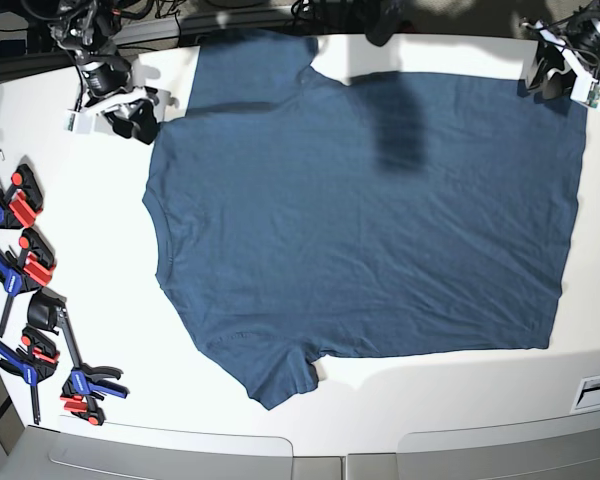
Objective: Fold the T-shirt properly
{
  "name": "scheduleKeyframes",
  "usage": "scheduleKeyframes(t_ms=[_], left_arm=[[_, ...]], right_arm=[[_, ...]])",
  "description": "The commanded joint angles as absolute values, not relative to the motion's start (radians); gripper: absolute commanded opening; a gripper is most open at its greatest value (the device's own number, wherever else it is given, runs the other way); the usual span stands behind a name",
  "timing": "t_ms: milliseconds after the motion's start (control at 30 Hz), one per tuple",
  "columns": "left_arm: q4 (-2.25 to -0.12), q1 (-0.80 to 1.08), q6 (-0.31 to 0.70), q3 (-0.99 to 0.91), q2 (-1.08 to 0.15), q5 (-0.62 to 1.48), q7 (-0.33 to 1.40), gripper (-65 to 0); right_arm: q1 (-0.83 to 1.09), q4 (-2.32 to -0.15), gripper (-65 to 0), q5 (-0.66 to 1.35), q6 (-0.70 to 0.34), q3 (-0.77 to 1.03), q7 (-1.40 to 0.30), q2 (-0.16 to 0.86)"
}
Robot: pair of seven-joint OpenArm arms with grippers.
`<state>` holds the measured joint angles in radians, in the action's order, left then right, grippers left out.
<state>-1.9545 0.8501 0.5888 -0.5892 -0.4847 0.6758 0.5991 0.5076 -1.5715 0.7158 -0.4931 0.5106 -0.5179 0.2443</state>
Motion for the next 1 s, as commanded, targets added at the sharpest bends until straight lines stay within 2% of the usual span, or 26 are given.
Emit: scheduleKeyframes(t_ms=[0, 367, 767, 967], left_arm=[[-1.967, 0.858, 0.595, -0.596, -0.496, 0.689, 0.571, -48.4], [-1.967, 0.859, 0.595, -0.596, -0.496, 0.689, 0.569, -48.4], [-1.967, 0.859, 0.595, -0.596, -0.496, 0.689, 0.569, -48.4], [-1.967, 0.858, 0.595, -0.596, -0.496, 0.689, 0.566, -48.4]], right_arm=[[0.495, -1.579, -36.3, 0.737, -0.502, 0.517, -0.498, 0.258], [0.43, -1.439, -36.4, 0.749, -0.502, 0.512, -0.506, 0.258], [0.429, -1.433, -36.4, 0.759, -0.524, 0.345, -0.509, 0.258], [0.429, -1.433, -36.4, 0.758, -0.524, 0.327, -0.502, 0.258]])
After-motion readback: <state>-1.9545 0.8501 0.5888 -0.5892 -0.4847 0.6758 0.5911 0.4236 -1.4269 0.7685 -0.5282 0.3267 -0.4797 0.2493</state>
